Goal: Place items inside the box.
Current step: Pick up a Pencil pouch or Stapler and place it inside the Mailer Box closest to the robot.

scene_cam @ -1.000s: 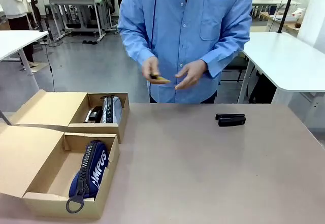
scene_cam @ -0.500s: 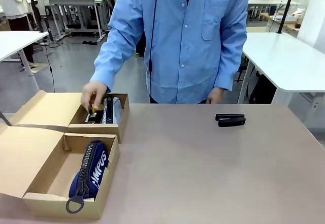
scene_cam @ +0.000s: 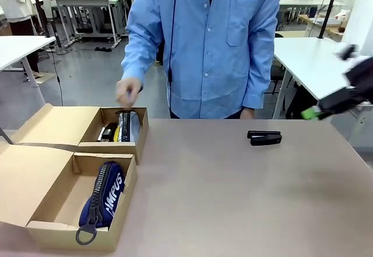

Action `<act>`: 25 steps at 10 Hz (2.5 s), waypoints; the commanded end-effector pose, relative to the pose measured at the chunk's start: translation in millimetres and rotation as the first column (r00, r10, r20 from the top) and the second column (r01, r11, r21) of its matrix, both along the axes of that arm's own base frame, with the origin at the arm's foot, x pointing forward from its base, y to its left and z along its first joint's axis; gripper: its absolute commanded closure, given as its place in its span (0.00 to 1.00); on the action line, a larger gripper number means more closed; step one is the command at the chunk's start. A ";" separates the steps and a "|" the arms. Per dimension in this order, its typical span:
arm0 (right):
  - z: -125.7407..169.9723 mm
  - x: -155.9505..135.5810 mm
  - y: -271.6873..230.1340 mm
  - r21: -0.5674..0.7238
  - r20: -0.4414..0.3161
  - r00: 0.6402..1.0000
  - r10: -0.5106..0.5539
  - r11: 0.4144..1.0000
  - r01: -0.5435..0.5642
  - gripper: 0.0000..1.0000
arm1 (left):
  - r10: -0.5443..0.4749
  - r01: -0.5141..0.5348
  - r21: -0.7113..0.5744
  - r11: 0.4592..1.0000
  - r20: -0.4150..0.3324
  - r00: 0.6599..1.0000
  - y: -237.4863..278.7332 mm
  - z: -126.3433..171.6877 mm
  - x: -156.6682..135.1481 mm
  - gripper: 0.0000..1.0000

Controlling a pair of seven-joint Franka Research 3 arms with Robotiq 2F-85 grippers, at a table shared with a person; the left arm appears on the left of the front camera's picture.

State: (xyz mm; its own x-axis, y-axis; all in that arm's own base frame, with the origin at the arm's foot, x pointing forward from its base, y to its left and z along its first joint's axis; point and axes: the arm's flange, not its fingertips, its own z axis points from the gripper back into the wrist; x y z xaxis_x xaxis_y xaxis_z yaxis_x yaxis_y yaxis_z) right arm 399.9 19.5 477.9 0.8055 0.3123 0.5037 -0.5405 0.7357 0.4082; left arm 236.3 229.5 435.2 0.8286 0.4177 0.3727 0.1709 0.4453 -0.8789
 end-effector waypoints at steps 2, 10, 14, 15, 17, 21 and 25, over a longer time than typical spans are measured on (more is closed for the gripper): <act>0.0 0.0 0.0 0.000 0.000 1.000 0.000 1.000 0.000 0.00 | 0.002 -0.001 -0.013 1.000 0.033 0.999 -0.7 0.1 -0.5 0.00; -84.5 131.2 64.0 -0.369 -0.058 0.899 0.434 0.828 -0.423 0.00 | 0.002 -0.001 -0.013 1.000 0.033 0.999 -0.7 0.1 -0.5 0.00; -120.1 210.8 42.9 -0.500 0.143 0.831 0.537 0.764 -0.408 0.00 | 0.002 -0.001 -0.013 1.000 0.033 0.999 -0.7 0.1 -0.5 0.00; -128.9 218.9 41.1 -0.495 0.109 0.807 0.580 0.736 -0.462 0.00 | 0.002 -0.001 -0.013 1.000 0.033 0.999 -0.7 0.1 -0.5 0.00; -145.5 226.4 39.7 -0.439 0.082 0.752 0.654 0.701 -0.562 0.00 | 0.002 -0.001 -0.013 1.000 0.033 0.999 -0.7 0.1 -0.5 0.00; -174.5 230.5 38.1 -0.435 -0.014 0.642 0.767 0.574 -0.694 0.00 | 0.002 -0.001 -0.013 1.000 0.033 0.999 -0.7 0.1 -0.5 0.00; -198.5 231.2 37.1 -0.425 0.018 0.623 0.782 0.570 -0.703 0.00 | 0.002 -0.001 -0.013 1.000 0.033 0.999 -0.7 0.1 -0.5 0.00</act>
State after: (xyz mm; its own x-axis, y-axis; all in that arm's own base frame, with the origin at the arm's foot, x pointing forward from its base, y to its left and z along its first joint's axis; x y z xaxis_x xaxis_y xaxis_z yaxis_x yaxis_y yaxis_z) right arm 627.3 61.0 282.3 0.1447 0.9404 0.3078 -0.9892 0.1303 0.0668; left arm 235.8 229.7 435.7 0.8274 0.4188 0.3741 0.1715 0.4459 -0.8785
